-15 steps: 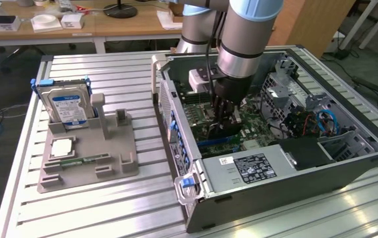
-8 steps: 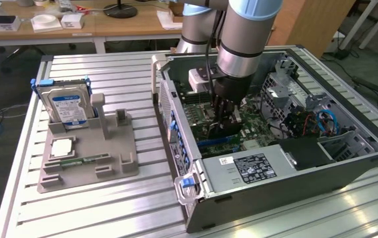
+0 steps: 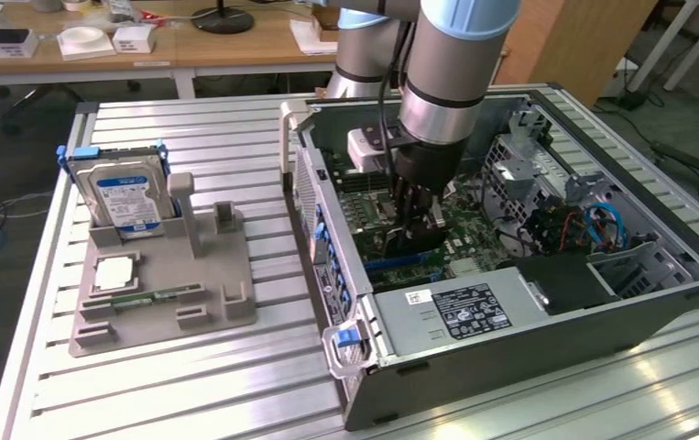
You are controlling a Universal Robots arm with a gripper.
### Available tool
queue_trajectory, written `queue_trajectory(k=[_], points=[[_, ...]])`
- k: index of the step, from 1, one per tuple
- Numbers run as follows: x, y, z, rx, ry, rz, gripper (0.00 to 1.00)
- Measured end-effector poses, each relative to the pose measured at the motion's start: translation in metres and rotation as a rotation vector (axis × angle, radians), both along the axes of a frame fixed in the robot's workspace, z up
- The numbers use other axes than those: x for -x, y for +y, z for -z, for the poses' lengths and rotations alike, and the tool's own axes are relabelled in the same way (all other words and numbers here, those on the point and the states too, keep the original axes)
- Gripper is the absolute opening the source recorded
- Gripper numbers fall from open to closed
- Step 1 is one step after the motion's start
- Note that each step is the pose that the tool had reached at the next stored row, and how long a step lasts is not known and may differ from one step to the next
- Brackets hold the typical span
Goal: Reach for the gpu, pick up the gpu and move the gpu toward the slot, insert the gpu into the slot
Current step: 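Insert the gpu into the slot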
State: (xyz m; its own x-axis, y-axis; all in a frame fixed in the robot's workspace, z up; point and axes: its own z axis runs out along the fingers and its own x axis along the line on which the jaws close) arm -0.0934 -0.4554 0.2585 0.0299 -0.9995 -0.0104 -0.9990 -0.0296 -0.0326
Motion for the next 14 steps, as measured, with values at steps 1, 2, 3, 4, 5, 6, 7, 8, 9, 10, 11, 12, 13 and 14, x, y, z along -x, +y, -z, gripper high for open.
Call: queue_trajectory(k=[1,2,3,4,5,6,7,8,9,10,11,12,13,14], points=[[0.0,0.0,0.0001,0.0001,-0.0006,0.0,0.26],[0.0,0.0001,0.0002,0.0002,-0.0013,0.0,0.26],[0.0001,0.0001,0.0005,0.0,-0.0018,0.0,0.26],[0.0001,0.0001,0.0008,-0.0001,-0.0021,0.0,0.26],[0.0001,0.0002,0.0012,-0.0003,-0.0024,0.0,0.26],[0.0002,0.0002,0.0016,-0.0001,-0.0025,0.0,0.26],[0.0003,0.0002,0.0017,0.0002,-0.0024,0.0,0.26],[0.0005,0.0002,0.0019,0.0003,-0.0025,0.0,0.26],[0.0007,0.0002,0.0022,0.0003,-0.0025,0.0,0.26],[0.0009,0.0002,0.0025,0.0002,-0.0026,0.0,0.26],[0.001,0.0002,0.0029,0.0002,-0.0026,0.0,0.26],[0.0011,0.0002,0.0034,0.0002,-0.0026,0.0,0.26],[0.0011,0.0002,0.0039,0.0003,-0.0025,0.0,0.26],[0.0012,0.0002,0.0043,0.0004,-0.0025,0.0,0.26]])
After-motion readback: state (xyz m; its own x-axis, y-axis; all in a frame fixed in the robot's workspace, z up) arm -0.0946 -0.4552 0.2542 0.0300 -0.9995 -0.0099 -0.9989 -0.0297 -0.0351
